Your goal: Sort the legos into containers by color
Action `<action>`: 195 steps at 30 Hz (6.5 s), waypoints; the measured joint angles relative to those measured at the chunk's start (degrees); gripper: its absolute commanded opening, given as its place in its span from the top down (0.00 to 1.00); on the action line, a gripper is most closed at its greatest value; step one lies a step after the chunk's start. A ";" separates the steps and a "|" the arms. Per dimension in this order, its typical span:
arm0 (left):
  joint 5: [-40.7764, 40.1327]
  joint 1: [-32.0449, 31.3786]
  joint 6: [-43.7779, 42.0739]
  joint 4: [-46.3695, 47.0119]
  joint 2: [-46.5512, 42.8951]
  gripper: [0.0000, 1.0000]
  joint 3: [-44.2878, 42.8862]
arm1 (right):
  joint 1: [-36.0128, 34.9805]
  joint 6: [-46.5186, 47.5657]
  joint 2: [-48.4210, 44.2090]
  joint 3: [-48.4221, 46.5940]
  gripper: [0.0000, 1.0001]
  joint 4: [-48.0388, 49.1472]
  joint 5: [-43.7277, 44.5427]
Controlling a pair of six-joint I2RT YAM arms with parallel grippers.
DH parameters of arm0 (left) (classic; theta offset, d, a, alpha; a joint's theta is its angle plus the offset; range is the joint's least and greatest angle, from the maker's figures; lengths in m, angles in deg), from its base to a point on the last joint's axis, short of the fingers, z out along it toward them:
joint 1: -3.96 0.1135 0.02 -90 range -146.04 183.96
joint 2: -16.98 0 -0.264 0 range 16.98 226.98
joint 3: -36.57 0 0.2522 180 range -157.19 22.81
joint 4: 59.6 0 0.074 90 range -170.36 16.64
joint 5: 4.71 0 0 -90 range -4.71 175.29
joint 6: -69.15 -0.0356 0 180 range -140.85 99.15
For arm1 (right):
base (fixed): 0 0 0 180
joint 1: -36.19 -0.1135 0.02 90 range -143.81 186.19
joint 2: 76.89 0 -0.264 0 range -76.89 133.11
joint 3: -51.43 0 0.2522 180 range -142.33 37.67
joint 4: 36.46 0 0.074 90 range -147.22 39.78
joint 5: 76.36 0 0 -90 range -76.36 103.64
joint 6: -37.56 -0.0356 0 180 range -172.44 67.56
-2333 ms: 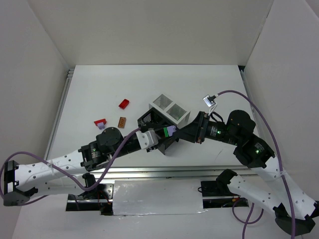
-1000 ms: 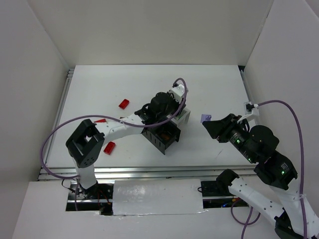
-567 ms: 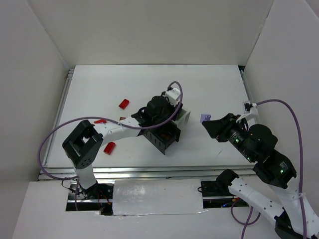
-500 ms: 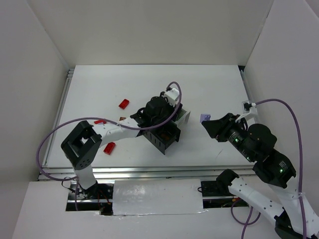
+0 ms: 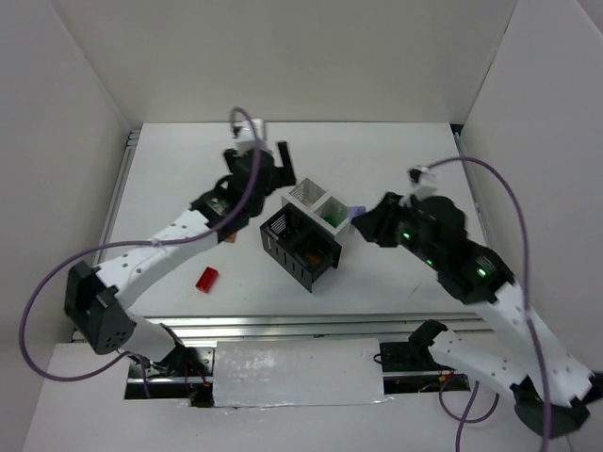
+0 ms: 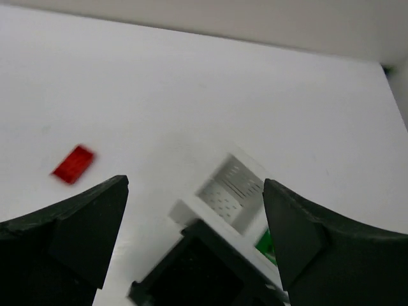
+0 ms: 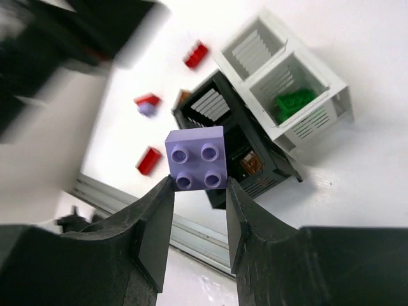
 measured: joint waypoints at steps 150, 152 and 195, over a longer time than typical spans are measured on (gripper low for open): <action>-8.46 8.15 60.13 -52.06 -24.76 0.00 35.78 | -9.64 7.52 0.52 -4.20 0.00 -10.21 6.45; -7.65 9.81 60.11 -51.32 -22.62 0.01 36.79 | -9.64 7.74 0.74 -3.76 0.00 -9.97 5.81; 10.67 16.20 27.78 -15.15 -20.44 0.01 45.48 | -9.64 8.70 1.09 1.68 0.00 -6.97 2.64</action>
